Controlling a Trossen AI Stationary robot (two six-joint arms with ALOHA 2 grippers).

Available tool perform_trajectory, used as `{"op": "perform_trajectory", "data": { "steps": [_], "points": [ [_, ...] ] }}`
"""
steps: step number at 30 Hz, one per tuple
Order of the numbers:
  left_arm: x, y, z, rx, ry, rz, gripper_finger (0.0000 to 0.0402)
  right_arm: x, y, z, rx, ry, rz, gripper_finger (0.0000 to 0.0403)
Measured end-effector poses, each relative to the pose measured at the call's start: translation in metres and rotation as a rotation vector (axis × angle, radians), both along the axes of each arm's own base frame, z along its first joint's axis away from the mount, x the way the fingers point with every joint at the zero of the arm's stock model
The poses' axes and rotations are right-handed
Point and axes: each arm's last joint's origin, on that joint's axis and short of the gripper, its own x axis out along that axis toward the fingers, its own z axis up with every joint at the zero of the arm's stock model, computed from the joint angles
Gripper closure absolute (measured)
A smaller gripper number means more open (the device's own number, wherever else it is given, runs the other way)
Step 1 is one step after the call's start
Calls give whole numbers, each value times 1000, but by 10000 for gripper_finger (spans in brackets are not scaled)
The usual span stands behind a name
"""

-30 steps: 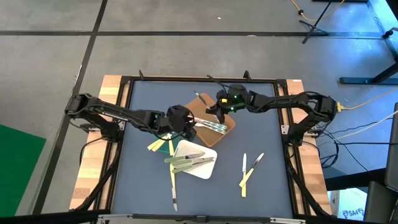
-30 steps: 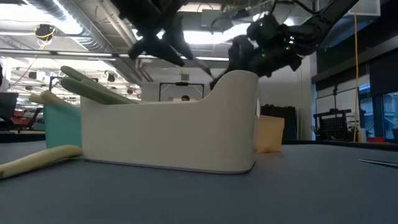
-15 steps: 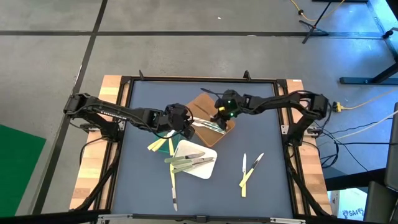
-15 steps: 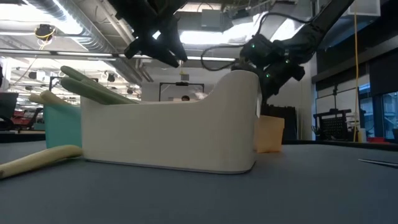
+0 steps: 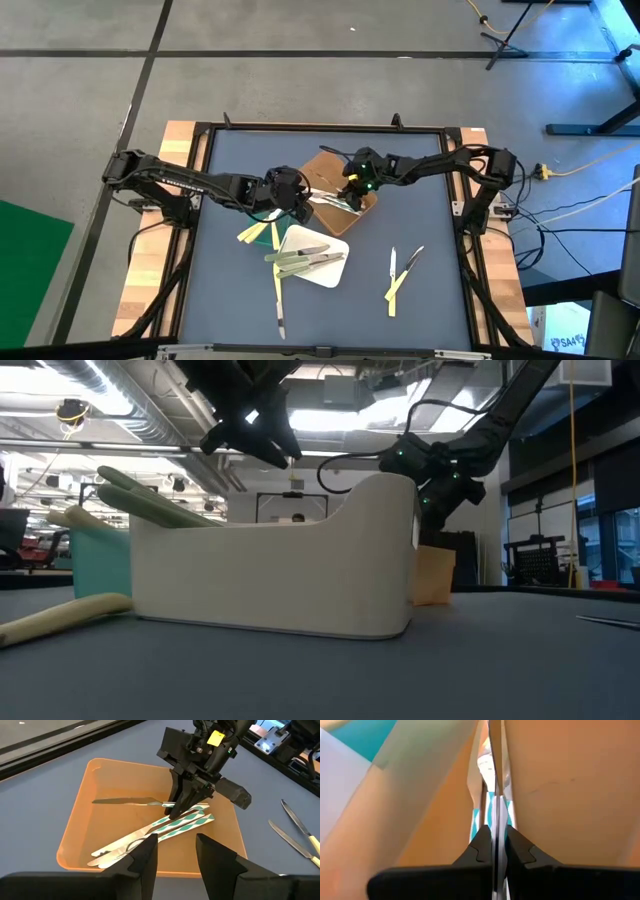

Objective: Sort silverware by color (type)
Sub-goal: Put the blue table knife into the orange bin, then put the yellow table knife into the green bin

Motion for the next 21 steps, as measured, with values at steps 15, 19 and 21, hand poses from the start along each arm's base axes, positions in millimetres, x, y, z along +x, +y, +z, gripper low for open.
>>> {"op": "perform_trajectory", "data": {
  "steps": [15,19,21],
  "points": [
    [0,0,0,0,0,0,275,1,-1,-1,-33,1,-29,353],
    [0,0,0,0,1,0,275,1,-1,-1,-32,3,-29,341],
    [0,0,0,1,0,0,275,1,-1,-1,-32,3,-29,338]
  ]
}}
